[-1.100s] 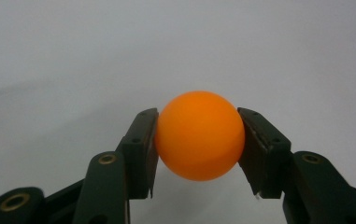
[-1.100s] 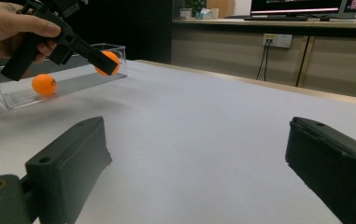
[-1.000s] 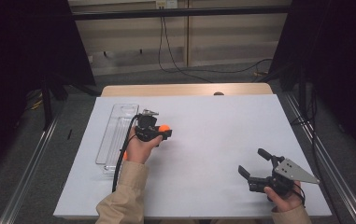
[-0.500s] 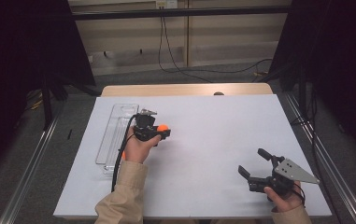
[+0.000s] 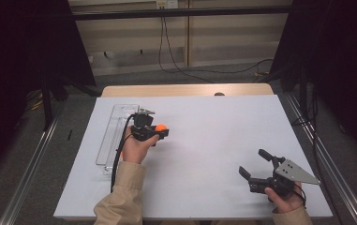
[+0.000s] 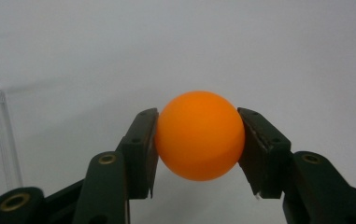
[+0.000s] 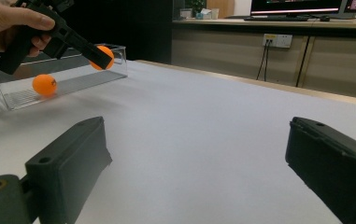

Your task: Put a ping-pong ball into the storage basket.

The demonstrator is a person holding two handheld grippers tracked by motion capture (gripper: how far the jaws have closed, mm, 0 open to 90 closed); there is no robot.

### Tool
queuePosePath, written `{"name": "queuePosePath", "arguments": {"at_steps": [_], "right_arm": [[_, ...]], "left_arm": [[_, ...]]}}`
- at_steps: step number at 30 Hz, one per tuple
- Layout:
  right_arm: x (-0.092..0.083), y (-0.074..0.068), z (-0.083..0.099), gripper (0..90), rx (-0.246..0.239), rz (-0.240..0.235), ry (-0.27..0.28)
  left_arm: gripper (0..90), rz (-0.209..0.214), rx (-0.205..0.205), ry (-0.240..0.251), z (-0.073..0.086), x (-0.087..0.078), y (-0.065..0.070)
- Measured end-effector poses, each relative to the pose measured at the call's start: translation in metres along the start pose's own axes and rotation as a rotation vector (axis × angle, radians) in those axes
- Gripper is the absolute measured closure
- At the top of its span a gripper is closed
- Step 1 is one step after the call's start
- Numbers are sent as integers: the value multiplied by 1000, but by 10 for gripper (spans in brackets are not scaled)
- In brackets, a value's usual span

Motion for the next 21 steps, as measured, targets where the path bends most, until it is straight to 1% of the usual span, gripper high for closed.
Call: {"name": "queuePosePath", "arguments": {"at_steps": [5,10,15,21], "right_arm": [[0,0,0,49,0,0,0],[0,0,0,49,0,-1,0],[0,0,0,49,1,-2,1],[0,0,0,49,1,-2,1]], "left_arm": [[509,6,-3,-3,0,-2,0],[509,1,-2,-6,0,-3,-1],[509,7,-10,4,-1,-6,-3],[509,10,-6,1,0,-7,-4]]}}
Point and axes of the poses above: each handheld gripper's, and its own axes: x roughly forward along the jaws, z roughly out of its underside, y roughly to its right, the point moved 8 cm from there along x, roughly forward along the jaws, and after that the axes turned 10 degrees about -y, right-handed, at the moved point
